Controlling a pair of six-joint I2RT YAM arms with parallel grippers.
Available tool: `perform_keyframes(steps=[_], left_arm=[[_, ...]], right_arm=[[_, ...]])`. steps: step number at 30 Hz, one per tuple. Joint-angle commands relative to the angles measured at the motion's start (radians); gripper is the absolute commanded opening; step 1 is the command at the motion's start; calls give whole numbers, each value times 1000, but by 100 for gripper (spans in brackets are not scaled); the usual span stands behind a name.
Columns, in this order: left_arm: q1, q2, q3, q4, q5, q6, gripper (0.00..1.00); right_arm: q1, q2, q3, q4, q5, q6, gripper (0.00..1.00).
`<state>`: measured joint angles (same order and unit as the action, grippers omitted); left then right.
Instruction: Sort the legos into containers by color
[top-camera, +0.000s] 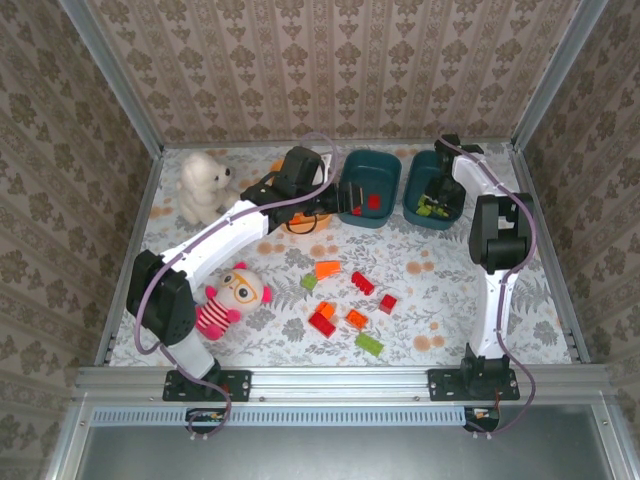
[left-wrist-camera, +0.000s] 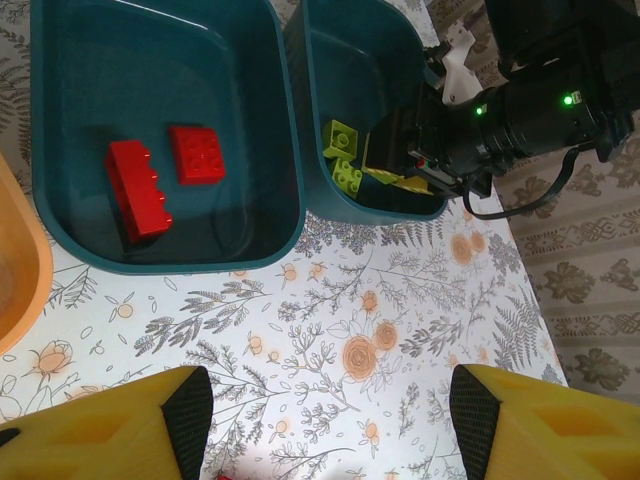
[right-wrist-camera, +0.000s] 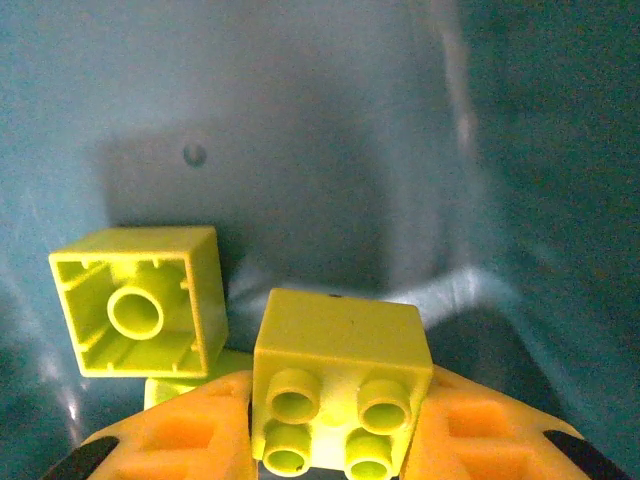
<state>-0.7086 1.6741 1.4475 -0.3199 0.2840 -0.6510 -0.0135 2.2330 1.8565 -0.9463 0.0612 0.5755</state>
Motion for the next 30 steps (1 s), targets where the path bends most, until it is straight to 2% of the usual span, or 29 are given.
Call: perform_keyframes(steps=[1, 4, 8, 12, 15, 19, 23, 27, 30], left_arm=[[13, 4, 22, -1, 19, 17, 67], [16, -2, 20, -9, 23, 21, 67], [23, -27, 6, -22, 14, 24, 67], [31, -74, -31, -35, 0, 21, 67], [37, -122, -70, -55, -20, 18, 67], [41, -171, -127, -74, -26, 28, 67], [40, -213, -193, -106, -31, 41, 67], [40, -273, -281, -120, -47, 38, 67], [36, -309, -342, -133, -45, 33, 67]], right_arm=[[-5, 26, 49, -35, 17, 1, 37], [-5, 14, 52, -36, 7, 6, 48], [3, -47, 46, -16, -6, 2, 56], [16, -130, 49, 6, -24, -11, 58], [47, -249, -4, 71, -39, -39, 60], [118, -461, -199, 239, -69, -82, 65], [230, -699, -455, 388, -120, -129, 68], [328, -942, -721, 533, -278, -131, 71], [390, -1102, -882, 576, -371, -94, 72]])
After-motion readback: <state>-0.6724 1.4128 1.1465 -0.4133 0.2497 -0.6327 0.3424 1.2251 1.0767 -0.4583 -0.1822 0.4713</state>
